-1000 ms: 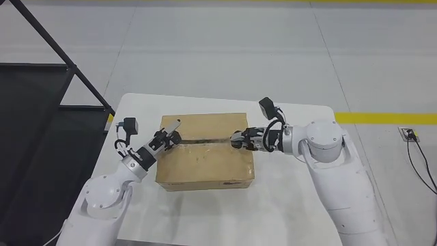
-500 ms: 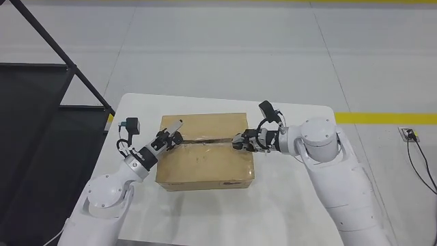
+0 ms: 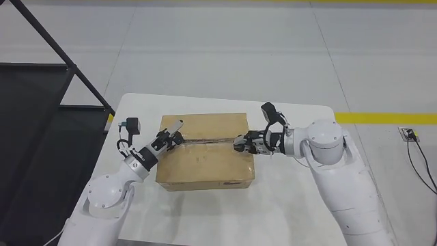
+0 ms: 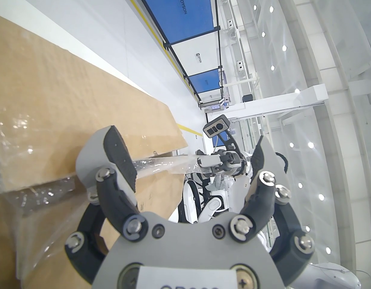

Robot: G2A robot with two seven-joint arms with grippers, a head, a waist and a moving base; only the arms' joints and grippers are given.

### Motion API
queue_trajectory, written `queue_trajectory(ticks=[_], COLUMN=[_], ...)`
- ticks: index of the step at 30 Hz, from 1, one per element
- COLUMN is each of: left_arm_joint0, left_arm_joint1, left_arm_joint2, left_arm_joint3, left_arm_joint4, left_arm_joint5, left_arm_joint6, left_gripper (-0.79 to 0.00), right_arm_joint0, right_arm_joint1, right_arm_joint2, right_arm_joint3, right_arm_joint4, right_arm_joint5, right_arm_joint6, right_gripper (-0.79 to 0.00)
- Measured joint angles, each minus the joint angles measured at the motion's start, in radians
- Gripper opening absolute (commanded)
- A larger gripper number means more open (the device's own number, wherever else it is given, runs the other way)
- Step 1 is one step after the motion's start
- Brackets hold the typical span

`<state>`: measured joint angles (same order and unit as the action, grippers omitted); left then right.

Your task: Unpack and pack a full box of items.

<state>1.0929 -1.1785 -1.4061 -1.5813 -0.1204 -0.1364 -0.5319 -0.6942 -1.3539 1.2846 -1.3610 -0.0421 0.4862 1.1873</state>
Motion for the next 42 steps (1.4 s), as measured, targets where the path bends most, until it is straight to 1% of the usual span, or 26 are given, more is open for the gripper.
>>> queue_trajectory(ticks=[8, 12, 23, 26, 30, 39, 42], left_arm_joint0=[0.005, 0.007, 0.018, 0.020, 0.025, 0.045, 0.052], left_arm_joint1=[0.001, 0.002, 0.004, 0.005, 0.006, 0.007, 0.007], left_arm_joint2=[-0.004, -0.005, -0.011, -0.012, -0.014, -0.025, -0.024], left_arm_joint3=[-0.001, -0.002, -0.008, -0.010, -0.012, -0.035, -0.047], left_arm_joint4=[-0.005, -0.006, -0.009, -0.010, -0.012, -0.030, -0.038], left_arm_joint5=[-0.001, -0.003, -0.009, -0.009, -0.014, -0.028, -0.038], left_arm_joint6=[0.001, 0.003, 0.002, 0.001, 0.001, 0.004, 0.005], left_gripper=[0.000, 0.000, 0.000, 0.000, 0.000, 0.000, 0.000], right_arm_joint0=[-0.022, -0.025, -0.033, -0.035, -0.039, -0.038, -0.041], right_arm_joint1=[0.011, 0.015, 0.029, 0.033, 0.038, 0.051, 0.054], right_arm_joint2=[-0.003, -0.014, -0.035, -0.038, -0.043, -0.049, -0.045], right_arm_joint3=[-0.039, -0.050, -0.069, -0.069, -0.072, -0.052, -0.056], right_arm_joint4=[0.079, 0.109, 0.179, 0.188, 0.172, 0.144, 0.140], right_arm_joint5=[-0.101, -0.134, -0.196, -0.206, -0.190, -0.104, -0.105], right_arm_joint6=[0.052, 0.069, 0.119, 0.113, 0.070, 0.002, -0.050], right_gripper=[-0.785, -0.785, -0.785, -0.785, -0.785, -0.776, -0.785])
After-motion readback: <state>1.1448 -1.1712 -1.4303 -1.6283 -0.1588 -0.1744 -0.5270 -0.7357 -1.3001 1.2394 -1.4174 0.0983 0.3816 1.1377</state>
